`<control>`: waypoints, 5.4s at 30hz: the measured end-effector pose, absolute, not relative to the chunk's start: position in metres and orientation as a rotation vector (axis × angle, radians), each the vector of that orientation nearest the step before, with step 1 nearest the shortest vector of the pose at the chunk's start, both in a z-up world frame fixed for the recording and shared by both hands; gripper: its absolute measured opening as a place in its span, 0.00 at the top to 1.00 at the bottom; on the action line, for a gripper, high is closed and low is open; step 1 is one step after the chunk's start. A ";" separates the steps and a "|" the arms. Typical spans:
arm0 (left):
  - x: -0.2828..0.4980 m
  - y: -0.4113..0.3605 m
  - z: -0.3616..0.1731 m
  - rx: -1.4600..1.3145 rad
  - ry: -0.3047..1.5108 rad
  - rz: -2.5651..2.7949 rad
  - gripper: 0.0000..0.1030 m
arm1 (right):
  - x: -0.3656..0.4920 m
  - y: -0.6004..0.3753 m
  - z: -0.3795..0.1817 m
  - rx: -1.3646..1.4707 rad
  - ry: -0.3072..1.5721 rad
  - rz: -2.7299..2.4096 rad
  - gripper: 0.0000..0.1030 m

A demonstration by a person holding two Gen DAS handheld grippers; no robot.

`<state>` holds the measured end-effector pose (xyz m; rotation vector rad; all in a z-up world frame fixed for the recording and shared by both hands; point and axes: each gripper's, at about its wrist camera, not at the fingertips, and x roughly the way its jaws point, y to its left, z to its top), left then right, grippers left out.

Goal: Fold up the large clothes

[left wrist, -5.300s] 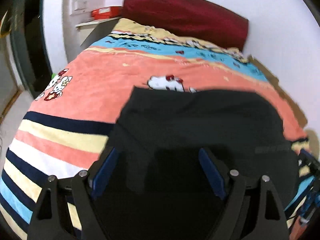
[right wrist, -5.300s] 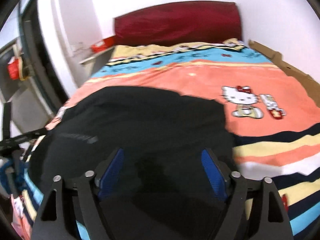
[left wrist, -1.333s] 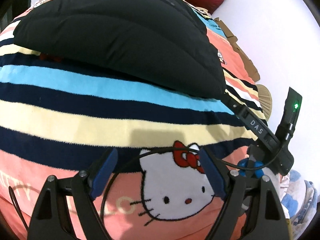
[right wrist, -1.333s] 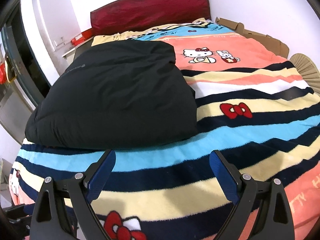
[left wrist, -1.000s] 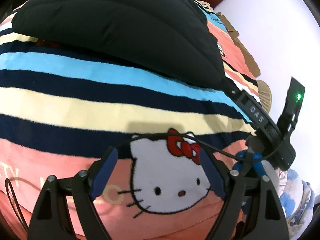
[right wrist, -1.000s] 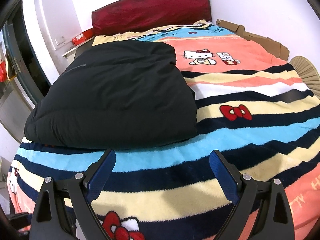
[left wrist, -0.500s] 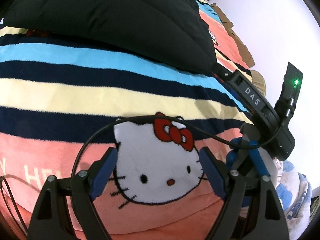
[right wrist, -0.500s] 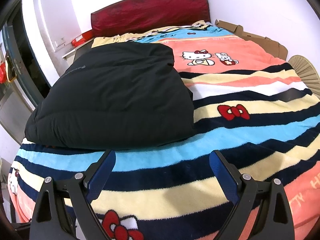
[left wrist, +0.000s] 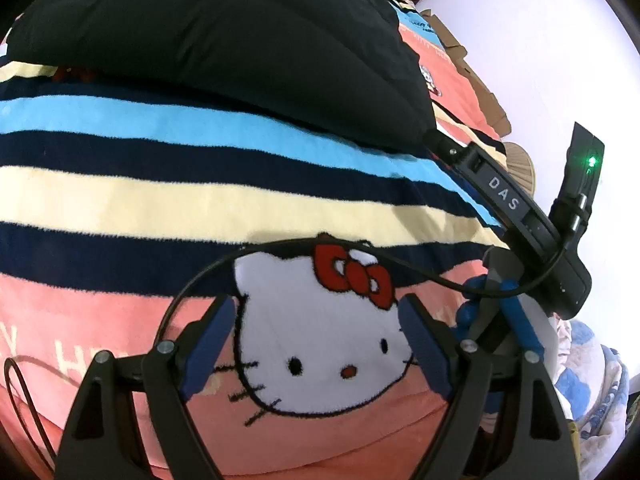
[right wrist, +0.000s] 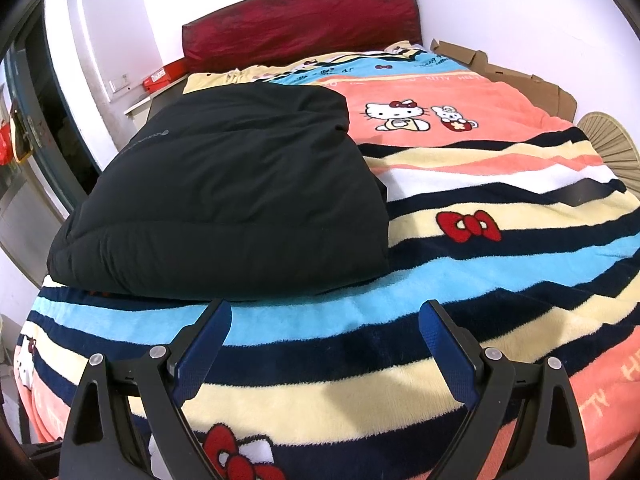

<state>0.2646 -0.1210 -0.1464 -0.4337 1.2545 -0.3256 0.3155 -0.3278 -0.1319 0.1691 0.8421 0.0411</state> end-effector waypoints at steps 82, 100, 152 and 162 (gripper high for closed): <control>0.474 0.034 -0.124 0.128 0.661 0.034 0.19 | 0.453 -0.287 -0.137 0.063 0.847 0.223 0.02; 0.485 0.115 -0.100 -0.086 0.699 -0.062 0.19 | 0.452 -0.369 -0.129 0.200 0.850 0.082 0.00; 0.393 0.211 -0.124 -0.499 0.872 -0.458 0.55 | 0.376 -0.356 -0.127 0.411 0.955 0.188 0.30; 0.338 0.236 -0.062 -0.338 0.811 -0.159 0.53 | 0.296 -0.333 -0.055 0.248 0.855 0.119 0.27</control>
